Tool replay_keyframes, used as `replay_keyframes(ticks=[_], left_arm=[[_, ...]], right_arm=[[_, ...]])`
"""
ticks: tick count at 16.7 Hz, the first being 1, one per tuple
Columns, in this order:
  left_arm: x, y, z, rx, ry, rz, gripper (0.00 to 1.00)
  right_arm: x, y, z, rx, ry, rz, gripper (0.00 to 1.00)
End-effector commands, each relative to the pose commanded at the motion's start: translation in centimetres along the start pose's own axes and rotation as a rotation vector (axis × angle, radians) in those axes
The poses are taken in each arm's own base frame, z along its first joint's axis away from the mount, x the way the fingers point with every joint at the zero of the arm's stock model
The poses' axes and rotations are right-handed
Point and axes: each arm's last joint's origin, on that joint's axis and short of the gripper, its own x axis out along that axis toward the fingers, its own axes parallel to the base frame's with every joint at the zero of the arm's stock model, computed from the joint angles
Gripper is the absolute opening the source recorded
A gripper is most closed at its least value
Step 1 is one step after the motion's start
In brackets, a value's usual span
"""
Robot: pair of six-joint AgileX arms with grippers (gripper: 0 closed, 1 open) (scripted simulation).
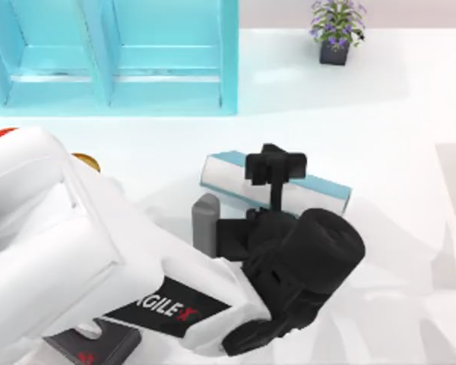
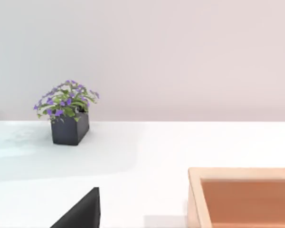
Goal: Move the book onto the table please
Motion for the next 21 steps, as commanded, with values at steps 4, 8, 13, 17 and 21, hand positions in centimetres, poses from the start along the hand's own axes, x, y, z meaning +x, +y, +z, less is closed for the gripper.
replay_keyframes(ticks=[4,8,13,17,21], left_arm=[[-0.7,0.8,-0.2,0.013,-0.003,0.016,1.0],[-3.4,3.0,-0.5,0.035,-0.04,0.054,1.0],[-8.9,4.1,0.0,0.059,-0.078,0.044,1.0],[-13.3,3.5,0.3,0.022,-0.027,0.009,1.0],[-14.7,3.1,0.5,0.004,0.0,0.002,1.0]], right_arm=[[0.0,0.0,0.0,0.0,0.0,0.0,1.0],[0.0,0.0,0.0,0.0,0.0,0.0,1.0],[0.0,0.0,0.0,0.0,0.0,0.0,1.0],[0.0,0.0,0.0,0.0,0.0,0.0,1.0],[0.0,0.0,0.0,0.0,0.0,0.0,1.0]])
